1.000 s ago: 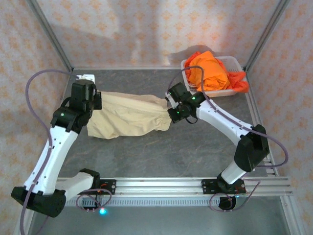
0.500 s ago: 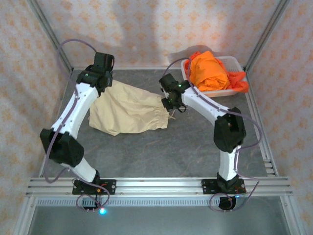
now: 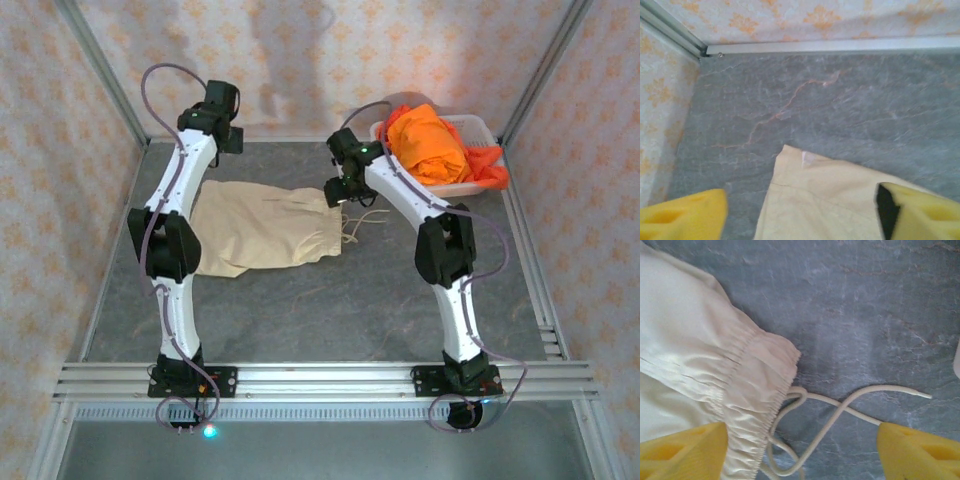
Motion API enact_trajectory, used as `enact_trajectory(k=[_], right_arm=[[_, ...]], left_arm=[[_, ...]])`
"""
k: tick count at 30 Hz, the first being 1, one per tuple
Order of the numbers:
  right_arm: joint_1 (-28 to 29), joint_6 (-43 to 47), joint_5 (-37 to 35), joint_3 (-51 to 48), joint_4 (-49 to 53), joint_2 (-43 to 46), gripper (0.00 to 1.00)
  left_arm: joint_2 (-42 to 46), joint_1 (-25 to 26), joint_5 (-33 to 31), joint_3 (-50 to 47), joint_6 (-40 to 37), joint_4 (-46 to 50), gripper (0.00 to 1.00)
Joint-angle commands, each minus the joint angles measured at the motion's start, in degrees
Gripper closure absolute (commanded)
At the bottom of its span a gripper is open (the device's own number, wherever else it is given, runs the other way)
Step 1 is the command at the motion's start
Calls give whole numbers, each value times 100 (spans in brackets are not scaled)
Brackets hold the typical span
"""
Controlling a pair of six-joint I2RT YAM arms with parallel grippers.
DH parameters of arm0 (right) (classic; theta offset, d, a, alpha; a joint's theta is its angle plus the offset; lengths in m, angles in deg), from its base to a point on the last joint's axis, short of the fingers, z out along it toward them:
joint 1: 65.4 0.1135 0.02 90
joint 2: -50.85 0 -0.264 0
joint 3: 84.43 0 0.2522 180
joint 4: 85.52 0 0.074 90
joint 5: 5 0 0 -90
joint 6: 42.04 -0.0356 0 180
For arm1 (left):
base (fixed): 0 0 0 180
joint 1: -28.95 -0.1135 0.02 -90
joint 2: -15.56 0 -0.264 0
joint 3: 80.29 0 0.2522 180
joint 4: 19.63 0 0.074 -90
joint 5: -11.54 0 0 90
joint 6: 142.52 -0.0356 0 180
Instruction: Fold and stack the shorts
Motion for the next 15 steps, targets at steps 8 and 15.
enact_trajectory(k=[8,15], right_arm=[[713,-1816,2254,-2447,-2180,1705,7],[784,-2539,2599,-3392,-3012,1326,6]], left_arm=[[3046,-18,2039,-4043,1770,-1381,0],[3400,-12,2240,-6132,2552,-2511,0]])
